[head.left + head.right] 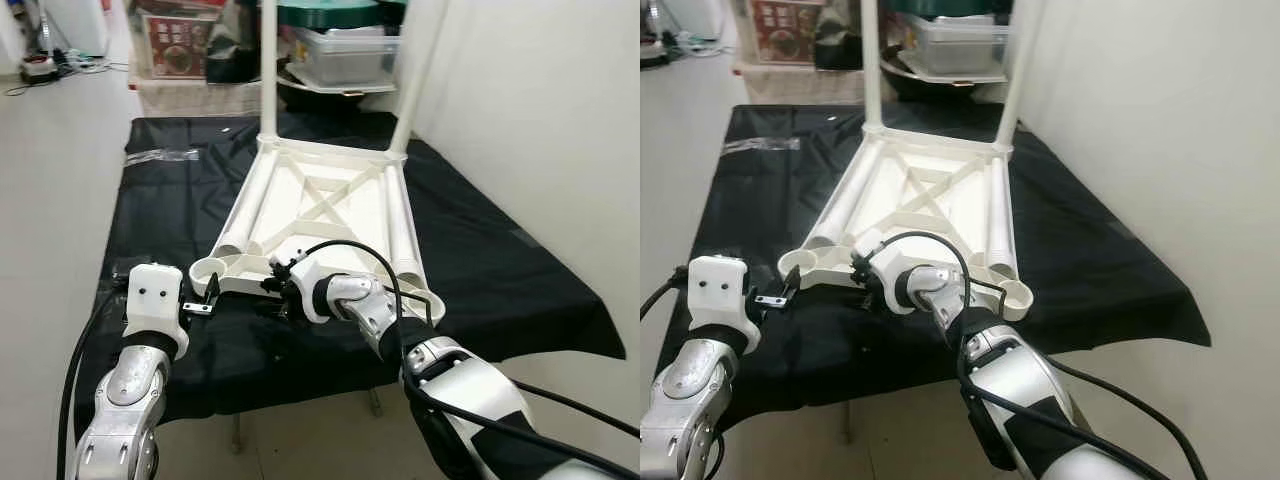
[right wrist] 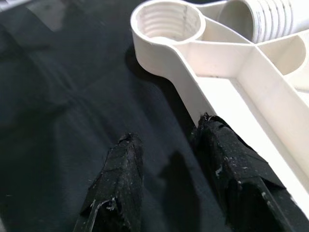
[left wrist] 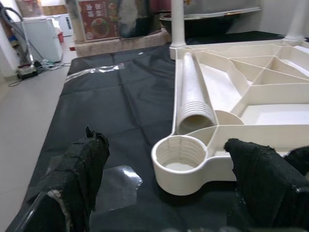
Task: Building children table
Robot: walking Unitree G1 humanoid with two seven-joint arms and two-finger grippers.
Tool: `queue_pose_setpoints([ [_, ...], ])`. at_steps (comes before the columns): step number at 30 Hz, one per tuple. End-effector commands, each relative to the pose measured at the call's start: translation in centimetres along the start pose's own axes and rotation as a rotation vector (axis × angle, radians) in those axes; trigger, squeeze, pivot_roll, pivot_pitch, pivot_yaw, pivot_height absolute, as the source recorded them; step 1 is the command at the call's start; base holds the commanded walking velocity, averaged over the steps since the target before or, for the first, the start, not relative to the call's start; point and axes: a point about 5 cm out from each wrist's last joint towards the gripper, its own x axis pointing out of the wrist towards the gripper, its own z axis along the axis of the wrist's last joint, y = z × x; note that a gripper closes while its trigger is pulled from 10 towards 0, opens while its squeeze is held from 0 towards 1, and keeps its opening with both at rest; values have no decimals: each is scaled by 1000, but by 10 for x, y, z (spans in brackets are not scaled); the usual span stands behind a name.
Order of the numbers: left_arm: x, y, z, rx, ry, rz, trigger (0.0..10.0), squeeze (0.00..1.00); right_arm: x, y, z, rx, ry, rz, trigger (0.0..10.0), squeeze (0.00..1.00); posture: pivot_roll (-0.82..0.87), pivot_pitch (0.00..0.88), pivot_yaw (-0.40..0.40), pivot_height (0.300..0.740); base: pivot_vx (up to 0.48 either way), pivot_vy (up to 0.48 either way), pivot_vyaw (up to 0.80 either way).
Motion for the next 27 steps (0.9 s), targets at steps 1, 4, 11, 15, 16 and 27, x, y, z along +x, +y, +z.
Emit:
queue_pose_setpoints([
  [1,-1,-4,-1,-5,4,-10,10000,0,2,1,-2,1,48,-15,10000,0,142,0,-130,740,0,0,0],
  [4,-1,-5,-1,-6,2,-10,10000,0,5,0,5,-27,40,-56,10000,0,142,0,-131,740,0,0,0],
  [11,-2,-5,-2,-9,1,-7,10000,0,6,0,43,-10,-181,-19,10000,1000,146,0,-139,740,0,0,0],
  [15,-2,-5,-2,-10,4,-6,10000,0,6,0,46,-6,-206,-4,10000,1000,144,0,-137,740,0,0,0],
  [16,-2,-5,-2,-10,4,-7,10000,0,6,-1,42,-33,-164,-42,10000,1000,143,0,-136,740,0,0,0],
  [27,0,-6,-3,-6,6,-17,10000,0,3,-6,10,-47,35,-106,10000,973,137,0,-123,740,0,0,0],
])
